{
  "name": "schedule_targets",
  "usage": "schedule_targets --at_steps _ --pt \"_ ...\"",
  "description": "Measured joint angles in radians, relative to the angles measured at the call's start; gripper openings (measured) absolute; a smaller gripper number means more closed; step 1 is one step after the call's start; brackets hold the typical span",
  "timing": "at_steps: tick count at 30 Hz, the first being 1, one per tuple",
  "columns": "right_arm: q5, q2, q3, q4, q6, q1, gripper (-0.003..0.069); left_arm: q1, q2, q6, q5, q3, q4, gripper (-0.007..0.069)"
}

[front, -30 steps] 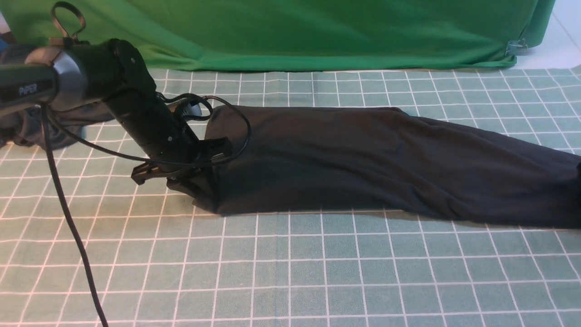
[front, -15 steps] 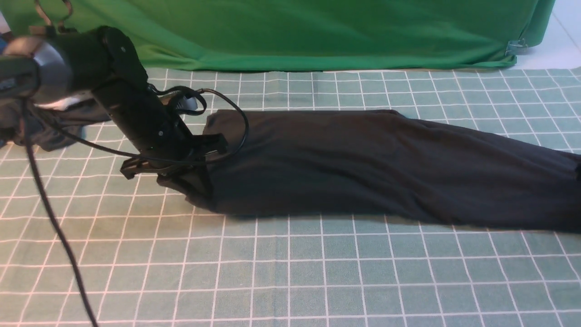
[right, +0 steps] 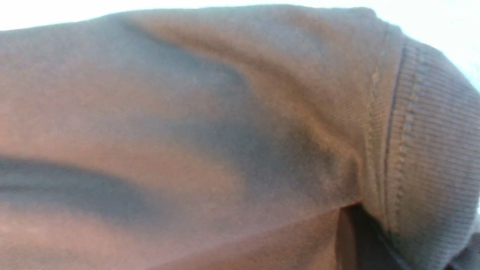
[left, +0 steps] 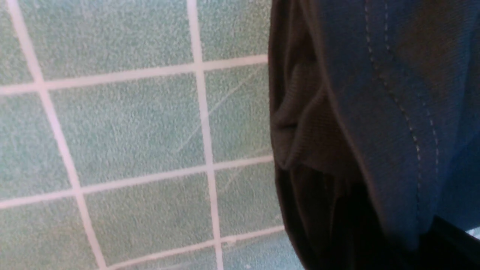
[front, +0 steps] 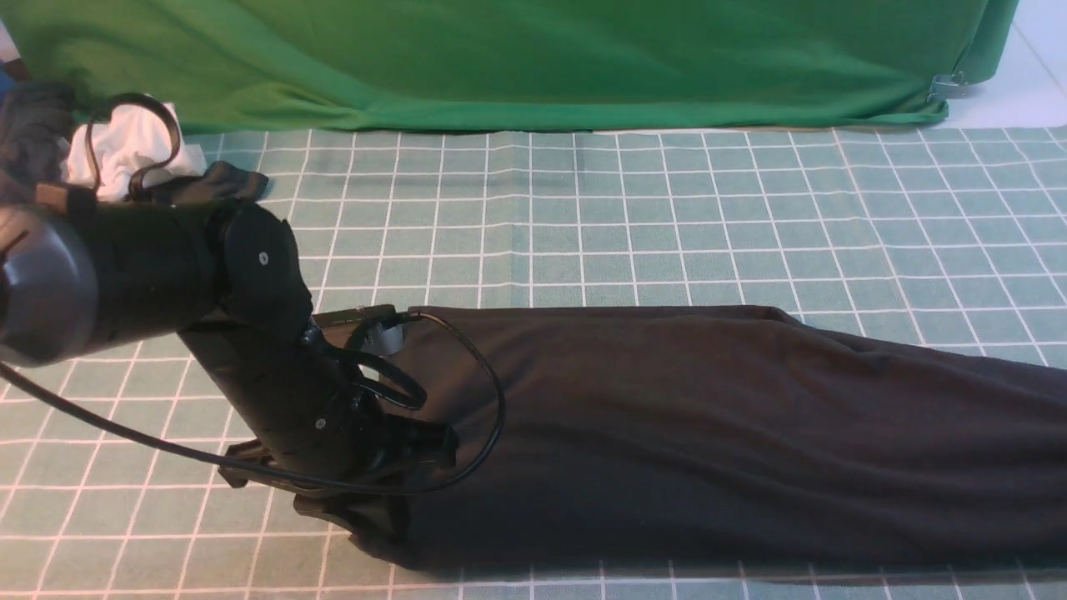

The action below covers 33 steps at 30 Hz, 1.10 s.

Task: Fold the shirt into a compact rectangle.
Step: 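Pull the folded dark garment lengthwise by its ends to straighten it flat on the table, then fold the right end of the dark garment over onto its left end with the right gripper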

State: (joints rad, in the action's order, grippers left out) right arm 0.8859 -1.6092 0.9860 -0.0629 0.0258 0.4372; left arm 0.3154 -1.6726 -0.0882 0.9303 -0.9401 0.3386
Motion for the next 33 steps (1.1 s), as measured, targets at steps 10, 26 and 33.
schedule_targets --at_steps 10,26,33 --pt "0.070 0.106 0.042 0.058 0.001 0.000 0.0039 0.003 0.004 -0.019 0.020 -0.056 -0.110 0.0248" --pt "-0.041 0.176 0.182 0.274 -0.236 -0.802 0.0038 -0.028 0.004 -0.057 0.126 -0.521 -0.339 0.0477" --pt "-0.331 -0.001 0.182 0.280 -0.422 -1.162 0.0038 -0.186 0.004 0.047 0.174 -0.659 -0.163 0.0395"
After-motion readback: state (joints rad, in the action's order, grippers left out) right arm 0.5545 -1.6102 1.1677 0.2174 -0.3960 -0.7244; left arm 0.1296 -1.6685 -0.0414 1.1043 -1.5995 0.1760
